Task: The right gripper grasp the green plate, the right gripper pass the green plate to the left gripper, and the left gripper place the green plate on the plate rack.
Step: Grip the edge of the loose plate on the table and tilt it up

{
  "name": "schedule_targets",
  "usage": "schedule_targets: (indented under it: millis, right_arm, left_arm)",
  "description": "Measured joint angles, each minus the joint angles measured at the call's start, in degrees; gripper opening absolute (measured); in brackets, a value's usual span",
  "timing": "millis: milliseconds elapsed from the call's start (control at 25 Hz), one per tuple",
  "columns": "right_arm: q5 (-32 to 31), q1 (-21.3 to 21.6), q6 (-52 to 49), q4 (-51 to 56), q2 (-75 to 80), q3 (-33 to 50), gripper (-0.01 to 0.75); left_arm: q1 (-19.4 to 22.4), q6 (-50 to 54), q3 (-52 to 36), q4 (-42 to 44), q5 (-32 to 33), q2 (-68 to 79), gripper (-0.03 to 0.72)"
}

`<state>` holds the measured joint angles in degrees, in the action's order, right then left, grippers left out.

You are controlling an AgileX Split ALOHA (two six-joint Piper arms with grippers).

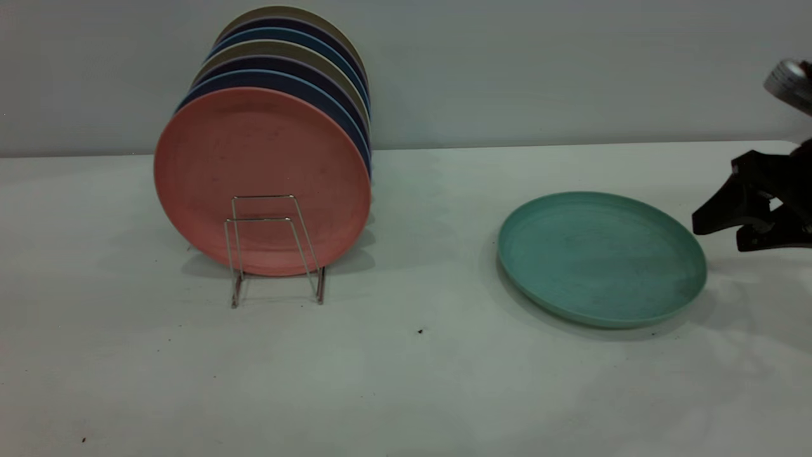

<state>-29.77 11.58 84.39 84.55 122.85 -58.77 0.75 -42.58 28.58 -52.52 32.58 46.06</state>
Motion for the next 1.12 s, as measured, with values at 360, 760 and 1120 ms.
schedule_targets:
  millis: [360, 760, 1120]
  right_arm:
    - [-4.1, 0.3, -2.0, 0.7, 11.4, -10.1, 0.515]
    - [-4.5, 0.3, -3.4, 1.4, 15.2, -12.8, 0.215]
    - [-1.8, 0.3, -5.3, -6.4, 12.9, -12.8, 0.013]
  left_arm:
    - [0.0, 0.0, 0.0, 0.0, -0.2, 0.0, 0.427]
    - [0.0, 0.0, 0.0, 0.0, -0.2, 0.0, 0.427]
    - [0.0, -1.0, 0.0, -3.7, 0.4, 4.1, 0.427]
